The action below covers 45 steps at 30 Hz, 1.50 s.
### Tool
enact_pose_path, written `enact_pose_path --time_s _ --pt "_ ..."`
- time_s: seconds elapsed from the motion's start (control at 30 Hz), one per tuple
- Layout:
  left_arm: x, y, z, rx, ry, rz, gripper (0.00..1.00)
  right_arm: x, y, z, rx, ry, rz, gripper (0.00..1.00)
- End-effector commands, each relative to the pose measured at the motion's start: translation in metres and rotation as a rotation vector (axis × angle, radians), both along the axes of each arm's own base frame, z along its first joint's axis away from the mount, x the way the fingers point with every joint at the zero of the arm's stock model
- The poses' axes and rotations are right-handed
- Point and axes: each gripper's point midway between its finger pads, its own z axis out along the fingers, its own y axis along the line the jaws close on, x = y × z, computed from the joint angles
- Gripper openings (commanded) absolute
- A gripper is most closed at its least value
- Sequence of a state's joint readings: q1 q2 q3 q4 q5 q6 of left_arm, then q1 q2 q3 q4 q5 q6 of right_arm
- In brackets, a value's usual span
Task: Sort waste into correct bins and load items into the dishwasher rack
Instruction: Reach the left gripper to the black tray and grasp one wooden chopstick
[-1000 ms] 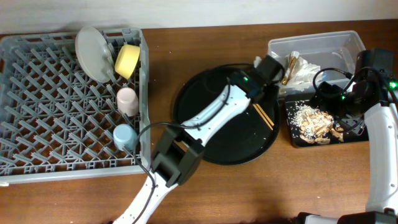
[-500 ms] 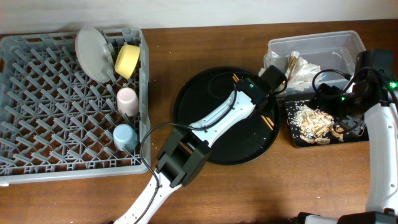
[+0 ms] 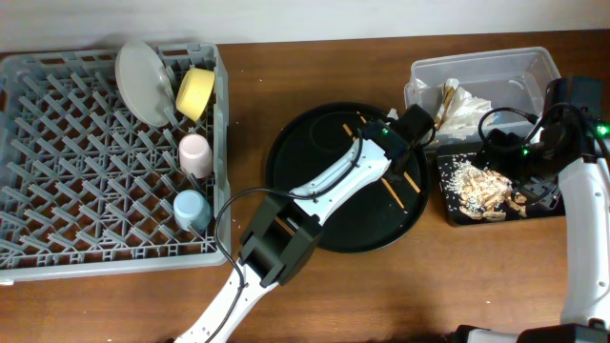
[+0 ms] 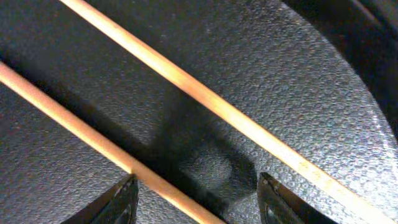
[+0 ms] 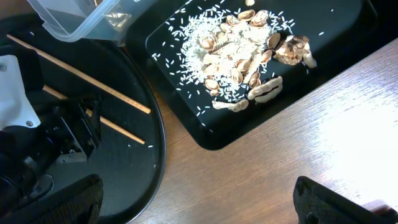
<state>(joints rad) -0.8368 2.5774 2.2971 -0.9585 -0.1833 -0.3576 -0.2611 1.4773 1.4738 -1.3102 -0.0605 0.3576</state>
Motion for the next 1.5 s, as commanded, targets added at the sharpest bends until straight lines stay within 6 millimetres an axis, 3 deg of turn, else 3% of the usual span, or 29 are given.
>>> enact_pose_path --time_s 0.0,0.1,0.23,0.4,0.6,0.67,0.83,0.87,0.97,1.1,1.27,1.47 --pt "0.002 0.015 -0.015 0.09 -0.007 -0.022 0.61 -0.001 -0.001 0.0 -0.009 0.009 0.007 0.99" --pt "0.006 0.036 -0.013 0.196 -0.044 0.006 0.61 -0.001 -0.001 -0.001 -0.008 0.013 0.007 0.98" --pt "-0.004 0.047 -0.016 0.221 0.0 0.047 0.59 -0.001 -0.001 -0.001 -0.008 0.012 0.007 0.99" --pt "-0.015 0.043 -0.021 0.184 0.07 0.042 0.24 -0.001 -0.001 -0.001 -0.008 0.013 0.007 0.98" --pt "-0.015 0.043 -0.021 0.182 0.072 0.042 0.07 -0.001 -0.001 -0.001 -0.009 0.013 0.007 0.98" --pt "-0.007 0.047 -0.011 0.184 0.05 0.056 0.07 -0.001 -0.001 -0.001 -0.009 0.013 0.008 0.98" --pt "0.018 0.067 0.051 0.098 0.032 0.218 0.08 -0.002 -0.001 -0.001 -0.009 0.014 0.008 0.98" --pt "0.022 0.07 0.066 0.051 0.046 0.252 0.12 -0.001 -0.001 -0.001 -0.009 0.013 0.007 0.98" --pt "0.028 0.077 0.085 -0.061 0.105 0.346 0.19 -0.001 -0.001 -0.001 -0.008 0.013 0.008 0.98" --pt "0.035 0.091 0.068 -0.114 0.171 0.559 0.19 -0.002 -0.001 -0.001 -0.007 0.016 0.007 0.98" --pt "0.034 0.087 0.03 -0.139 0.218 0.775 0.22 -0.003 -0.001 -0.001 -0.006 0.019 0.007 0.98" --pt "0.026 0.085 0.02 -0.096 0.191 0.811 0.23 -0.004 0.0 -0.001 -0.005 0.025 0.007 0.98"
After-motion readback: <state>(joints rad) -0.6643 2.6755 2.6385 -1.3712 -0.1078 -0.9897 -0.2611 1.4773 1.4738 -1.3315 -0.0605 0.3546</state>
